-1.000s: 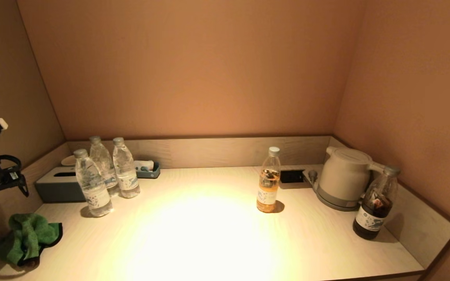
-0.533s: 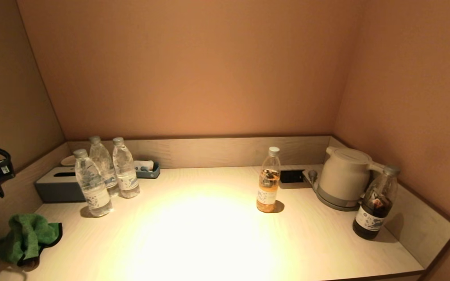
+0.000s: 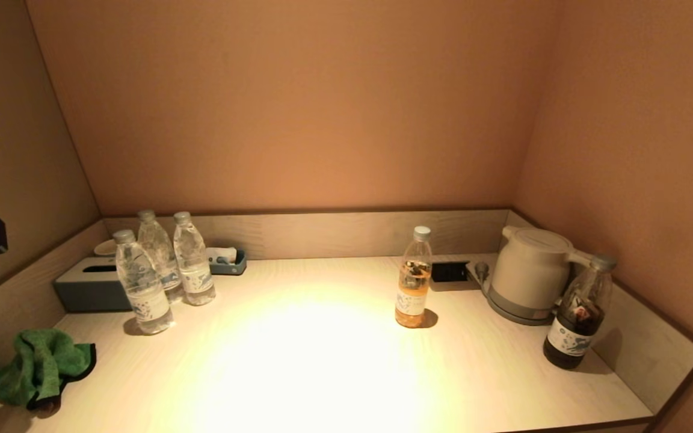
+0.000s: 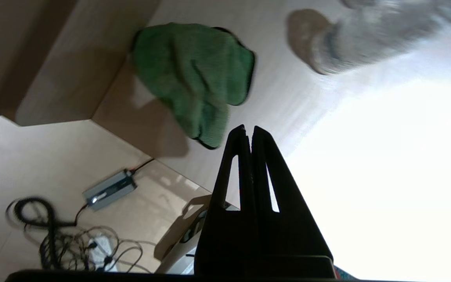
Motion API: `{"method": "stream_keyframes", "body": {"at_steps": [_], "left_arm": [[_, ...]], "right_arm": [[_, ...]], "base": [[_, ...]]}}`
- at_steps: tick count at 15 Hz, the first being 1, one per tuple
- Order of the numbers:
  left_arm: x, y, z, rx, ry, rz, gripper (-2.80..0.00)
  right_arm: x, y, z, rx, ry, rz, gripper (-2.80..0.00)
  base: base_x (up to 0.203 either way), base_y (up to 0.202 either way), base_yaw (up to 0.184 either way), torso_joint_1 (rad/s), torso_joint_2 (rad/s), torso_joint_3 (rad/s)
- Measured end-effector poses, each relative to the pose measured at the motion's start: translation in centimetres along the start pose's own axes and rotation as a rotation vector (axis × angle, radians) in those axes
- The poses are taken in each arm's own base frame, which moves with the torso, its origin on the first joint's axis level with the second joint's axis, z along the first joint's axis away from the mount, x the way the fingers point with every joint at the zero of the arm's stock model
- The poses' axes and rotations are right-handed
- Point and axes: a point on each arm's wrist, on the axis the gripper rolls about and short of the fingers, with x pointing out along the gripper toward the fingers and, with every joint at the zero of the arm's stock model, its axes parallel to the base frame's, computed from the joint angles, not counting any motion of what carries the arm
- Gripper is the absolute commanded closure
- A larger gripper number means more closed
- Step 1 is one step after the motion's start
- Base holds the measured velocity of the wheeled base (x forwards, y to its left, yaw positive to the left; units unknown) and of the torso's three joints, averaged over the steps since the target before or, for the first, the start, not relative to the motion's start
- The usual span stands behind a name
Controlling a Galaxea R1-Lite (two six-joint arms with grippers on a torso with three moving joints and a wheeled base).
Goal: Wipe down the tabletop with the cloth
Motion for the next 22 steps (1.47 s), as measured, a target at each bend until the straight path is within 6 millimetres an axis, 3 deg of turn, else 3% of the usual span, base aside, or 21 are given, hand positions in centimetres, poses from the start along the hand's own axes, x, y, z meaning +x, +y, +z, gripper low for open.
{"method": "stream_keyframes", "body": {"at_steps": [4,12,22], "left_arm": [[-6.0,0.3,-1.9,0.168,-0.085,-0.286,0.0],[-14.9,2.6,-10.0,0.57,-0.479,-0.659,0.0],[-21.6,5.6,-17.6,0.784,-0.747,-0.815,0.0]], "right_arm": [[0.0,0.0,0.0,0.0,0.0,0.0,0.0],[0.0,0.0,0.0,0.0,0.0,0.0,0.0],[0.0,0.0,0.0,0.0,0.0,0.0,0.0]], "base": [[0.0,0.0,0.0,0.0,0.0,0.0],[0.0,0.0,0.0,0.0,0.0,0.0],[0.0,0.0,0.0,0.0,0.0,0.0]]}}
